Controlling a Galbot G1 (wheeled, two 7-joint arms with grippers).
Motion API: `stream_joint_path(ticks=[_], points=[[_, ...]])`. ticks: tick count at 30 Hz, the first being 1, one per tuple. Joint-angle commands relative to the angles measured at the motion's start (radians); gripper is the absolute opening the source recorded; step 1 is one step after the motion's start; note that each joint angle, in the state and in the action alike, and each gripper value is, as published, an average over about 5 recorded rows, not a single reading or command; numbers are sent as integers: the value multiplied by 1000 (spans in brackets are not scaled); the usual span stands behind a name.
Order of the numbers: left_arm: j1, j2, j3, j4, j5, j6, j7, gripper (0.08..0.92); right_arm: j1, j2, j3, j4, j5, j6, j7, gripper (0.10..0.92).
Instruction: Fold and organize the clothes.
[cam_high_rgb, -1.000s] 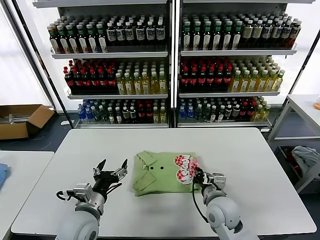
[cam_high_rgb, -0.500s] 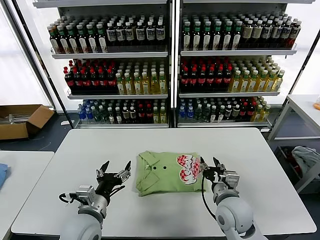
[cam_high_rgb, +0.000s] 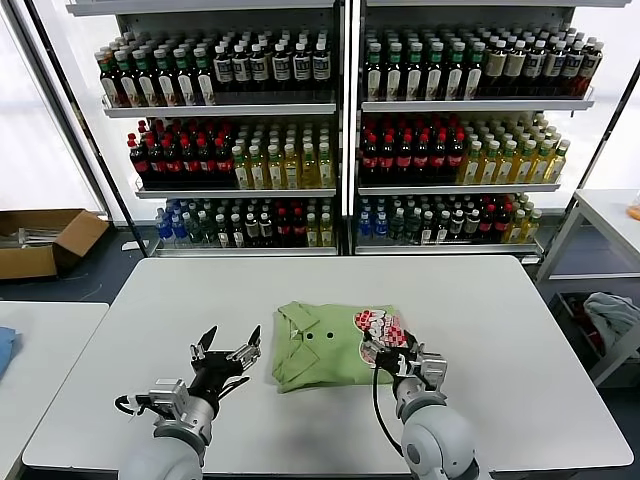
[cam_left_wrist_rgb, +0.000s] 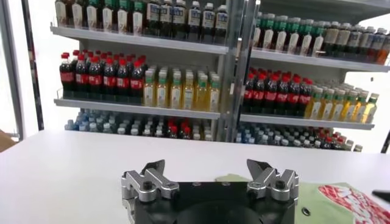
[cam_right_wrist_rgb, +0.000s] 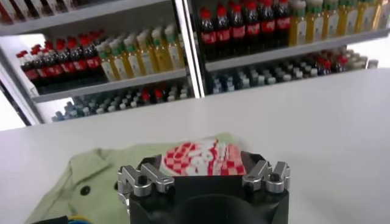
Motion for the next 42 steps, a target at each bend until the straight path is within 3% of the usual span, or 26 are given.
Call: stream_joint_path(ticks=[1, 18, 24, 32, 42], points=[[20, -2, 1, -7, 8, -1, 1, 823, -11, 26, -31, -52, 139, 0, 78, 823], [25, -5, 10, -4, 16, -5, 8, 823, -68, 32, 1, -29, 169, 1, 91, 823], [24, -8, 11, -6, 30, -14, 8, 823, -95, 19, 36, 88, 193, 2, 81, 823], [28, -29, 10, -9, 104, -97, 6, 823, -148, -66, 246, 315, -105, 8, -74, 823], [30, -63, 11, -4, 159, -184, 24, 823, -308, -104, 395, 290, -258, 77, -148, 823]])
